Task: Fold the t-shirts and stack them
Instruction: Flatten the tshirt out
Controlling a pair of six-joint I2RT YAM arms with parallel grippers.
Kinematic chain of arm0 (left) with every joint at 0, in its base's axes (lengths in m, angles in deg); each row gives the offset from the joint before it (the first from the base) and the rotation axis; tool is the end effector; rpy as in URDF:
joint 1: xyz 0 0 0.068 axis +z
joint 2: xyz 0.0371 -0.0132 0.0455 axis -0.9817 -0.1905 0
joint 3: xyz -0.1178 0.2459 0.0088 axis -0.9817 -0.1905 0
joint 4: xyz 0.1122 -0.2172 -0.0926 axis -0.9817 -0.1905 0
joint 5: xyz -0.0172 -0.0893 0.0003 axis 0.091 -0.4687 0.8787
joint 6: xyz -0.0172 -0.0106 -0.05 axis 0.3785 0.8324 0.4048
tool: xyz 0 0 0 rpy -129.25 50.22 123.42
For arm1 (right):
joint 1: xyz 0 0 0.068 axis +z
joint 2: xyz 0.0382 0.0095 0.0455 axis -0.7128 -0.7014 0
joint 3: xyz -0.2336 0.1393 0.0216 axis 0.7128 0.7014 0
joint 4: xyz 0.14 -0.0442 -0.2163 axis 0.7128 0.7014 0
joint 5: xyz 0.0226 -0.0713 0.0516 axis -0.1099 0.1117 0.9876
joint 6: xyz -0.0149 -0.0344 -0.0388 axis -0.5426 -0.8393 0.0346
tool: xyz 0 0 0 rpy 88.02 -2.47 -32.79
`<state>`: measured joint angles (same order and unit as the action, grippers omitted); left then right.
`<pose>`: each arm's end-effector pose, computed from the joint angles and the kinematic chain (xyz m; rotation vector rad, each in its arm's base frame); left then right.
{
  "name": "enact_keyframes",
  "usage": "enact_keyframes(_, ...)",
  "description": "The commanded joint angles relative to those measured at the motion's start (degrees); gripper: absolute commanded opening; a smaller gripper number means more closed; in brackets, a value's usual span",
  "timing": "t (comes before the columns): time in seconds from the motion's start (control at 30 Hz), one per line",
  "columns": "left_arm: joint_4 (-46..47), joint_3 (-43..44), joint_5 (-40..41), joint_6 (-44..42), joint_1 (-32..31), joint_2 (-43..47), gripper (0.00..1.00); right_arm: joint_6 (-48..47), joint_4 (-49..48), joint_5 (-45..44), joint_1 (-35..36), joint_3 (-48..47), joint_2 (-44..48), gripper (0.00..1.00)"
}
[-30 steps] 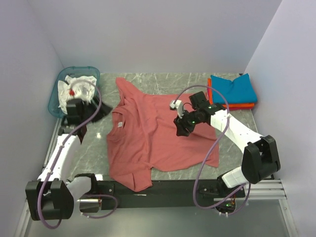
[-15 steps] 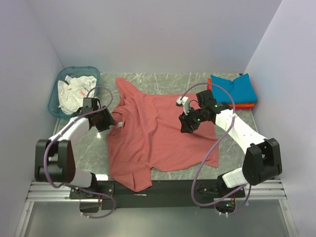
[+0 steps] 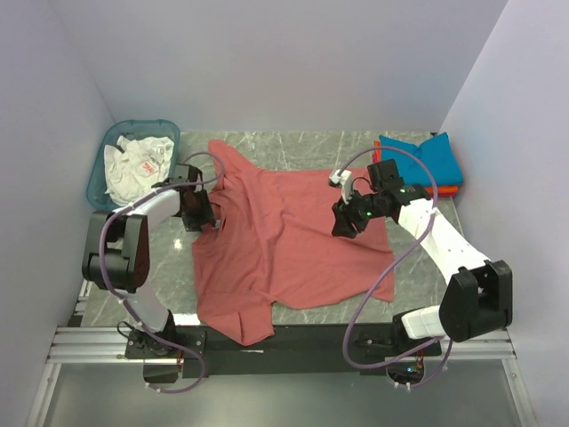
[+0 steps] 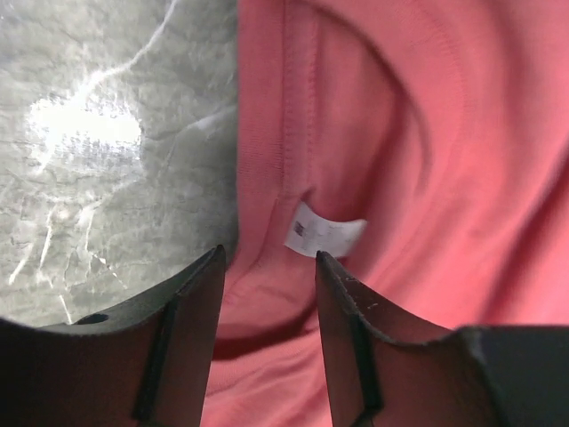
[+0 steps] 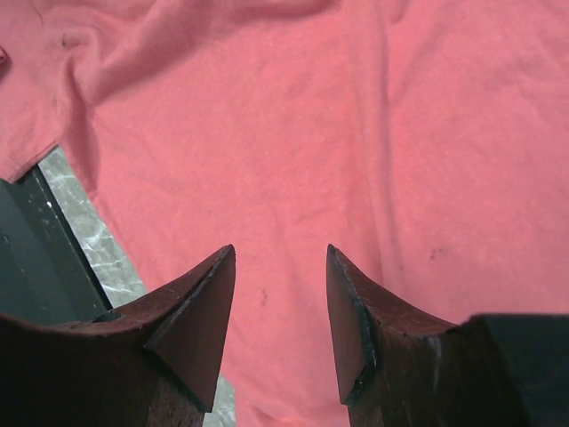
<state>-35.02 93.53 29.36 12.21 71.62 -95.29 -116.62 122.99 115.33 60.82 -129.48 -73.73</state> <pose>0.3276 -0.0443 0.1761 -0.4979 2.6900 -0.2471 0.2570 0.0933 0.2709 -1.2015 2.1015 0.7162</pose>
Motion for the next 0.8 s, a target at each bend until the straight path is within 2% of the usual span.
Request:
enact_keyframes(0.0, -3.04, 2.94, 4.92, -1.79, -0.51, -1.84, 0.50, -1.41, 0.93, 3.50, -2.08, 0.54, 2.91, 0.53)
enact_keyframes(0.03, -3.13, 3.47, 5.38, -1.79, -0.60, -2.28, 0.50, -1.59, 0.93, 3.77, -2.43, 0.63, 3.09, 0.53)
enact_keyframes(0.13, -3.74, 4.26, 6.78, -2.05, -0.69, -3.42, 0.41, -1.94, 1.46, 4.39, -3.14, 0.54, 3.18, 0.53)
enact_keyframes(0.17, -3.74, 4.09, 7.40, -1.97, -0.77, -3.51, 0.34, -2.03, 1.55, 4.47, -3.40, 0.46, 3.09, 0.52)
enact_keyframes(0.23, -3.65, 3.04, 9.68, -1.97, -0.78, -3.25, 0.28, -2.29, 1.99, 4.65, -3.58, 0.28, 2.91, 0.53)
enact_keyframes(0.33, -4.18, 1.89, 12.67, -2.23, -0.78, -2.37, 0.15, -2.47, 2.07, 5.18, -4.19, 0.28, 3.09, 0.53)
enact_keyframes(0.37, -4.70, 1.89, 13.46, -2.32, -0.69, -2.02, 0.07, -2.47, 2.16, 5.27, -4.54, 0.37, 3.35, 0.53)
enact_keyframes(0.43, -5.15, 1.71, 15.56, -2.49, -0.25, -0.62, 0.01, -2.56, 2.16, 5.53, -4.72, 0.46, 3.53, 0.53)
enact_keyframes(0.63, -6.55, 1.36, 15.05, -3.11, 2.30, 3.34, 0.01, -2.56, 2.34, 5.71, -5.51, 0.37, 3.27, 0.52)
enact_keyframes(0.73, -5.24, 0.23, 9.09, -3.63, 3.27, 5.18, 0.01, -2.56, 2.34, 5.70, -5.60, 0.37, 3.00, 0.53)
enact_keyframes(0.77, -4.63, -0.13, 4.55, -3.72, 3.44, 5.62, 0.14, -2.56, 2.43, 5.62, -5.60, 0.37, 2.91, 0.52)
